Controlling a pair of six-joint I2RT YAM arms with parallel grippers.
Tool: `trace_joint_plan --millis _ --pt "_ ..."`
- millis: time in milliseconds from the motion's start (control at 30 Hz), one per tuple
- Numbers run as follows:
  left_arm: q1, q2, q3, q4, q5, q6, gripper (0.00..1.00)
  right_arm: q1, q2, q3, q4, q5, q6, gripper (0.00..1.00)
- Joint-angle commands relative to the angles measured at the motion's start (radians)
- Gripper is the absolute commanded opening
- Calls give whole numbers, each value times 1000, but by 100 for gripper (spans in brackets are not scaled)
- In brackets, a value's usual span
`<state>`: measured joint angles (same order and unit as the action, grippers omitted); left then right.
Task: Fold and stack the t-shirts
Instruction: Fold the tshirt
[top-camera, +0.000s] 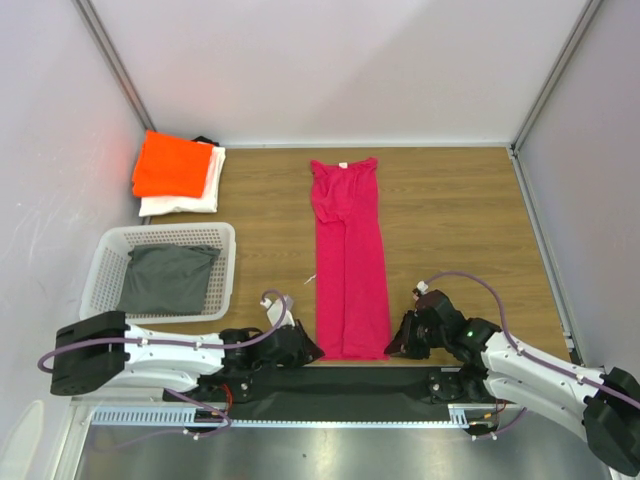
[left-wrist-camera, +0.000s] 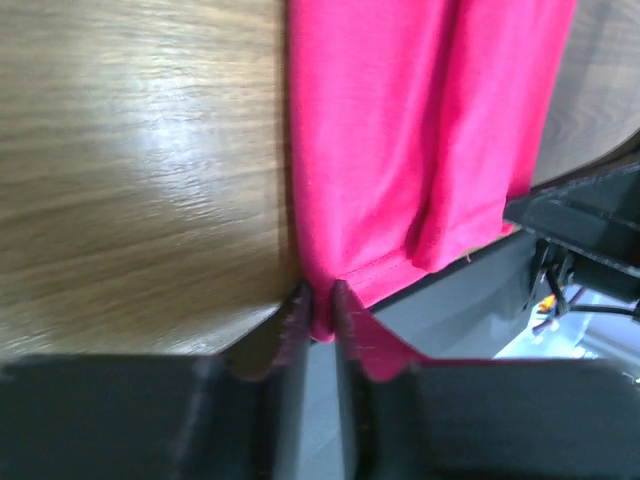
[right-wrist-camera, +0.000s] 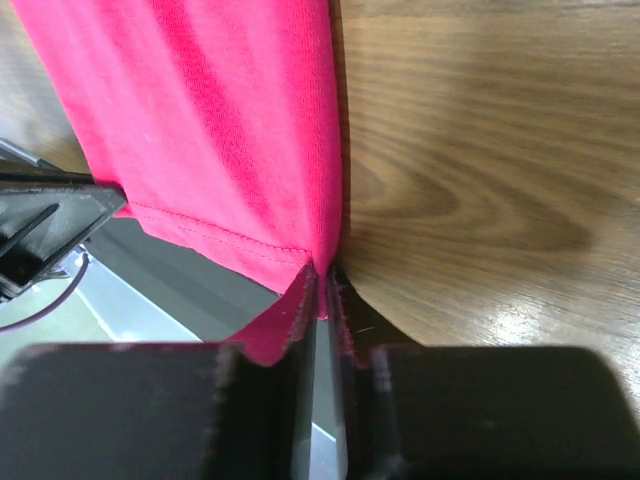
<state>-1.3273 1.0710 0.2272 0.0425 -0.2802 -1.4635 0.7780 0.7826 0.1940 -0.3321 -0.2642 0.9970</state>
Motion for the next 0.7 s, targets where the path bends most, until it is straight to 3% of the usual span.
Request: trace_joint_plan --millis 0,33,100,333,500,667 --pt "0 21 -23 -87 -4 9 13 10 18 -16 -88 59 -24 8" --pt "-1 21 -17 -99 -10 6 0 9 15 -15 -93 59 -32 5" --pt "-1 17 -6 -124 -22 12 0 9 14 -1 -100 62 -35 0" --pt "23 -112 78 -303 -59 71 0 9 14 112 -131 62 -37 0" --pt "143 -233 136 -372 -36 163 0 9 76 257 -143 89 -75 0" --pt "296 -221 237 -408 25 313 0 -43 228 433 -117 79 -119 0"
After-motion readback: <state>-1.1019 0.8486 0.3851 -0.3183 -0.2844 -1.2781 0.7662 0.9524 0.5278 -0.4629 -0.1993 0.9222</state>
